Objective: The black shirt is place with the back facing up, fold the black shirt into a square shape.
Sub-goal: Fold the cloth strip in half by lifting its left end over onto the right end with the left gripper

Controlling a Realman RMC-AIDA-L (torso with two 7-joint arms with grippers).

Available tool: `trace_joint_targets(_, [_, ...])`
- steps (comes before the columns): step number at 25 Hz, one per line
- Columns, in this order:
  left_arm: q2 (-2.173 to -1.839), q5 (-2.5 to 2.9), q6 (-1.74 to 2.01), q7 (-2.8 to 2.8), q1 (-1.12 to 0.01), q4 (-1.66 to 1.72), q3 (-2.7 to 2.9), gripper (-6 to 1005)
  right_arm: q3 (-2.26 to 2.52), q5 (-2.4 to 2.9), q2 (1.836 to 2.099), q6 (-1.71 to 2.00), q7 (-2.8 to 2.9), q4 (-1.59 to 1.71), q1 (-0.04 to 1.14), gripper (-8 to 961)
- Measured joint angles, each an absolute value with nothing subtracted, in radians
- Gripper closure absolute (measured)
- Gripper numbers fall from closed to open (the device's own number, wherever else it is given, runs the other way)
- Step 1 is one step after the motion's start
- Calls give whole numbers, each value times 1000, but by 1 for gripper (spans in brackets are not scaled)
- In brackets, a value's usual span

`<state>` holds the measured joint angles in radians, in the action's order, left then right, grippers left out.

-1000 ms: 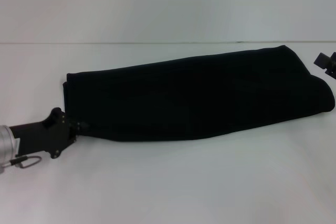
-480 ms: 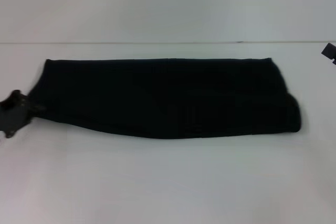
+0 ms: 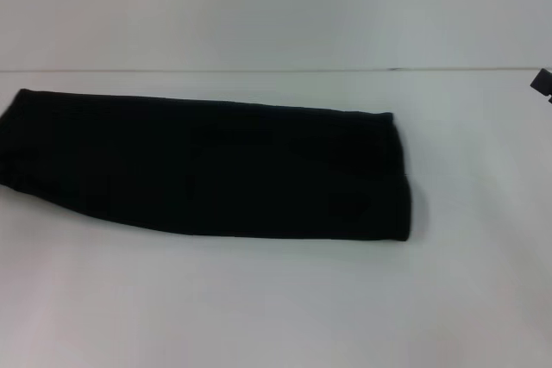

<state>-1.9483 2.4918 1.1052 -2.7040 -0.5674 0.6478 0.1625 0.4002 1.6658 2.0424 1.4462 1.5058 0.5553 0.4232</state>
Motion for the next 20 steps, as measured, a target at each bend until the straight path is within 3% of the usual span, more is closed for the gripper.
trace_joint_targets(15, [-1954, 2415, 1297, -2627, -637, 702, 200, 992, 400, 1670, 2045, 1438, 1506, 540, 416, 179])
trace_joint_targets(20, [-1984, 2369, 1389, -2626, -693, 784, 307, 986, 400, 1670, 2045, 1437, 1506, 527, 423, 178])
